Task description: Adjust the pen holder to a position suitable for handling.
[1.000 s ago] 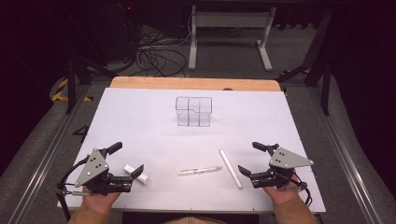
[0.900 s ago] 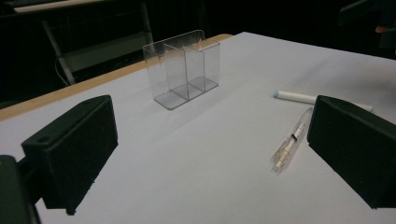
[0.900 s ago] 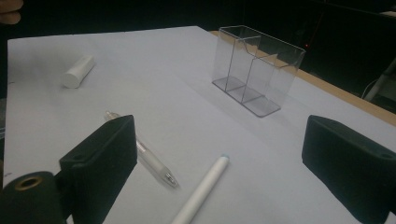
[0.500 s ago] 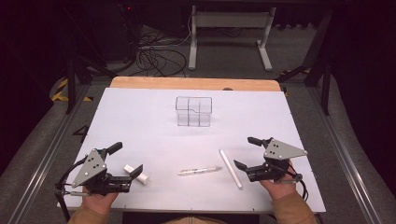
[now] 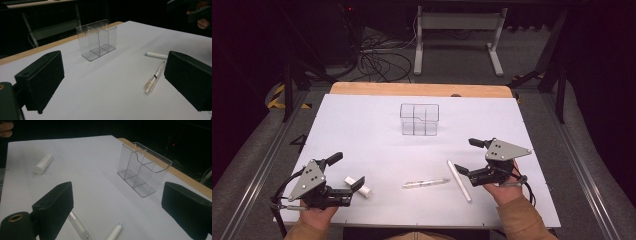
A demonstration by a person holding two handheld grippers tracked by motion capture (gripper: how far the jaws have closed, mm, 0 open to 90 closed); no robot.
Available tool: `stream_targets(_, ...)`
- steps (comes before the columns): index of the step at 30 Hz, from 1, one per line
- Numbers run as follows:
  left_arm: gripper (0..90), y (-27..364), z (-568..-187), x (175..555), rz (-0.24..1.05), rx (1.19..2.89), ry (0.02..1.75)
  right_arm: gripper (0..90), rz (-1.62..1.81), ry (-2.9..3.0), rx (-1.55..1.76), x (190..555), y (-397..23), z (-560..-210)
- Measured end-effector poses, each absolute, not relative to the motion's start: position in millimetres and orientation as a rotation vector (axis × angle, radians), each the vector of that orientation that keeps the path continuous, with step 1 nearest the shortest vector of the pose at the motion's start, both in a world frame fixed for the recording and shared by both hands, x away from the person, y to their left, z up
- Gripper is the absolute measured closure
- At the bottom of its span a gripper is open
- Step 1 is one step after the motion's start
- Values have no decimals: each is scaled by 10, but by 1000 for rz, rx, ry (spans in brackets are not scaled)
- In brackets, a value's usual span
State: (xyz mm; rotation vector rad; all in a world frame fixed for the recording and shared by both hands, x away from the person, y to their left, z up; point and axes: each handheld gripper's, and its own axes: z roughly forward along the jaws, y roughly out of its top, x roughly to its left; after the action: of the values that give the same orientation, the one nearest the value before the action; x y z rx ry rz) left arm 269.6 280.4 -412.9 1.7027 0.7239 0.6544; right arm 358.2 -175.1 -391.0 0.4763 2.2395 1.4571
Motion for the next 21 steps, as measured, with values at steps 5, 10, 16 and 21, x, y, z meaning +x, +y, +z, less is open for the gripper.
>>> stream_targets(5, 36, 2814, -4128, 2700, 660, 1708, 724, 114, 1452, 2251, 468, 3618, -1719, -3894)
stream_targets(10, 36, 2812, -4129, 2697, 652, 1703, 724, 171, 1470, 2284, 462, 3668, -1704, -3878)
stream_targets(16, 36, 2808, -4128, 2694, 654, 1708, 725, 260, 1443, 2329, 456, 3792, -1623, -3802)
stream_targets(21, 36, 2817, -4128, 2692, 656, 1709, 725, 283, 1409, 2349, 442, 3921, -1505, -3758)
